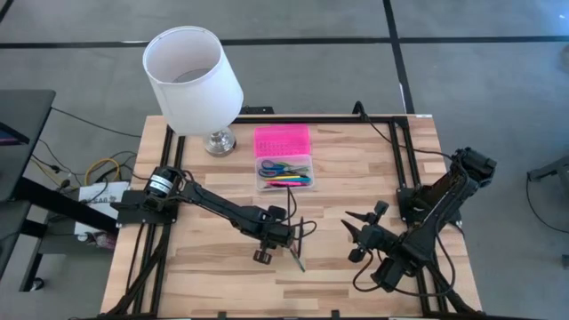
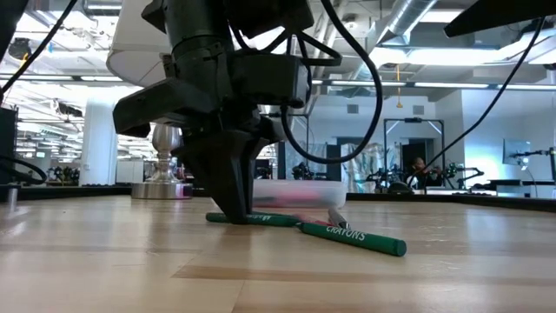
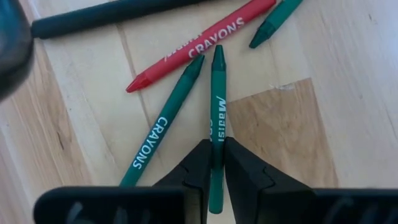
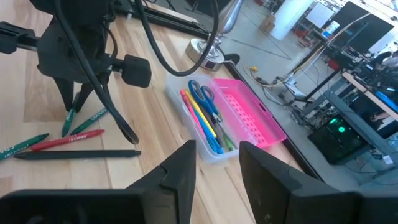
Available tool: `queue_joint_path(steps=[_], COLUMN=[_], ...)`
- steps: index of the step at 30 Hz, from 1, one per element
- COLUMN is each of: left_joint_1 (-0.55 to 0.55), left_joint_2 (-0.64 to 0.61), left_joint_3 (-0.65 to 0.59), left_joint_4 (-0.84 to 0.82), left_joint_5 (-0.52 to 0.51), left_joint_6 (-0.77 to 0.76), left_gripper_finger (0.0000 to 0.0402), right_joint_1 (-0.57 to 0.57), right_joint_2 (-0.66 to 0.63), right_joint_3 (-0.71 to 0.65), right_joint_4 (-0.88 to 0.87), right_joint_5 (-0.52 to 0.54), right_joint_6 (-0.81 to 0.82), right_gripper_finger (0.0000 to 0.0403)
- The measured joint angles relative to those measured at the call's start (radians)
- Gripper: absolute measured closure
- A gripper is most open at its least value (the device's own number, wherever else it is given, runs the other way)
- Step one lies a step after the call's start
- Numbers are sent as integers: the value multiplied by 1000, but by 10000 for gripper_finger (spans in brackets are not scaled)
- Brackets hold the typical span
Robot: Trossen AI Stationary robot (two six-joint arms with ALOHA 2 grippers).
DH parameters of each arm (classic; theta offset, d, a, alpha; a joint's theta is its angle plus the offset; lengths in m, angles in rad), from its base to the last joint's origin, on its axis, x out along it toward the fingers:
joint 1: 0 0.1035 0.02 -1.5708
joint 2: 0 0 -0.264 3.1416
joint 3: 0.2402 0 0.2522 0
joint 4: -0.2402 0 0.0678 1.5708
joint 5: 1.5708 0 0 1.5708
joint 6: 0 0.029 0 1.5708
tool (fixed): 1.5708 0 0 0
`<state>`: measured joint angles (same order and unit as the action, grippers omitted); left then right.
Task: Pick & place school supplies into a supply box
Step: Put the green crayon into the pink supply box
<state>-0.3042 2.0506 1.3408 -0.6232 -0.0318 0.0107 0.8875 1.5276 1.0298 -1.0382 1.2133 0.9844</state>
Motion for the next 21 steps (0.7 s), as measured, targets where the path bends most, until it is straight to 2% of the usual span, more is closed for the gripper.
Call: queue_joint_path(steps=[9,21], left_joint_1=[-8,-25], left_joint_2=[-1,-44], left_joint_3=[2,8], left_joint_4=[-83,-171], left_joint_5=[33,50], left_joint_6=[-66,-51], left_gripper_finger=[373,374], right_joint_1=[0,0], right_joint_2=[0,0], right_joint_3=[0,0], right_joint_4=[0,0], right_joint_5=[-6,-8], right_joint_6=[0,1], right_gripper_finger=[285,285])
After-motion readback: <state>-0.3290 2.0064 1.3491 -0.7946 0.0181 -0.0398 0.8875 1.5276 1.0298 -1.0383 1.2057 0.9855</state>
